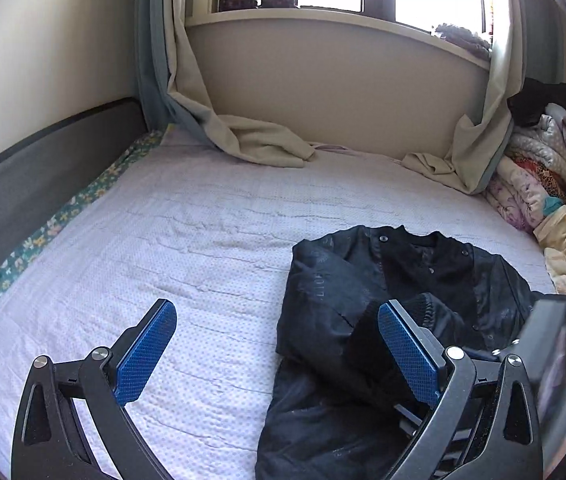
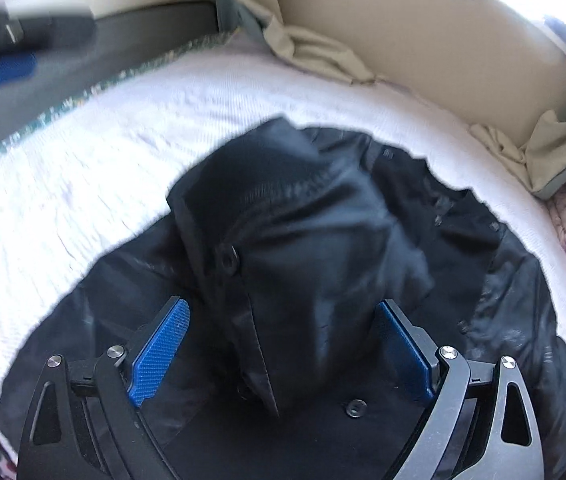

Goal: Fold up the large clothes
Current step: 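Grasp the knit cuff of the other sleeve with the right tool, then fold the held sleeve across the jacket front with the right tool, then release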

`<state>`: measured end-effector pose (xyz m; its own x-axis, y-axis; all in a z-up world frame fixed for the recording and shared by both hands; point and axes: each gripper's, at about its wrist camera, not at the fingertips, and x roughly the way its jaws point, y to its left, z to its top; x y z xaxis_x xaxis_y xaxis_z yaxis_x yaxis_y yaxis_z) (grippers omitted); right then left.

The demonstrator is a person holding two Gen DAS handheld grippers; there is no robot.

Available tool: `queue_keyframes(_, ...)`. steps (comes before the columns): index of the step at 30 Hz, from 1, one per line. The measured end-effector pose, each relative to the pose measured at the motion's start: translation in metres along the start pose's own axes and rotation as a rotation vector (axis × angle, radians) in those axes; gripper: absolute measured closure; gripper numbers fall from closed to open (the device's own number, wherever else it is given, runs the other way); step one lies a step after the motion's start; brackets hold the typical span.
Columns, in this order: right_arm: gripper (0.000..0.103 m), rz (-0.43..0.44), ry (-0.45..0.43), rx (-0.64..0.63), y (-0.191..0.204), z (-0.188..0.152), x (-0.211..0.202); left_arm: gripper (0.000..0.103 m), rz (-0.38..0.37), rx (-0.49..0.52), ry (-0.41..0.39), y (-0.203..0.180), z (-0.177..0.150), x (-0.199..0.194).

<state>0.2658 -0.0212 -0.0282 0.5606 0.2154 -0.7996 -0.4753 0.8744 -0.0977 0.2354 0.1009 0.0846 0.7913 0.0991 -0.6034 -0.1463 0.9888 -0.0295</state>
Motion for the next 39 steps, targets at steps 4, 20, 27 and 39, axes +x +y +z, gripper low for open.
queue_keyframes(4, 0.055, -0.050, 0.021, 0.049, -0.019, -0.005, 0.016, 0.001, 0.001, 0.006, 0.025, -0.003, -0.004, 0.007)
queue_keyframes(20, 0.047, 0.183, 0.043, 0.758, -0.157, -0.082, -0.020, 0.001, 0.016, 0.046, 0.078, -0.011, -0.024, 0.019)
queue_keyframes(27, 0.038, 0.213, 0.035, 0.896, -0.178, -0.112, -0.058, 0.001, 0.027, 0.063, 0.059, -0.014, -0.021, 0.014)
queue_keyframes(39, 0.032, 0.392, 0.113, 1.165, -0.256, -0.138, -0.042, 0.001, 0.031, 0.203, 0.109, -0.051, -0.002, 0.056)
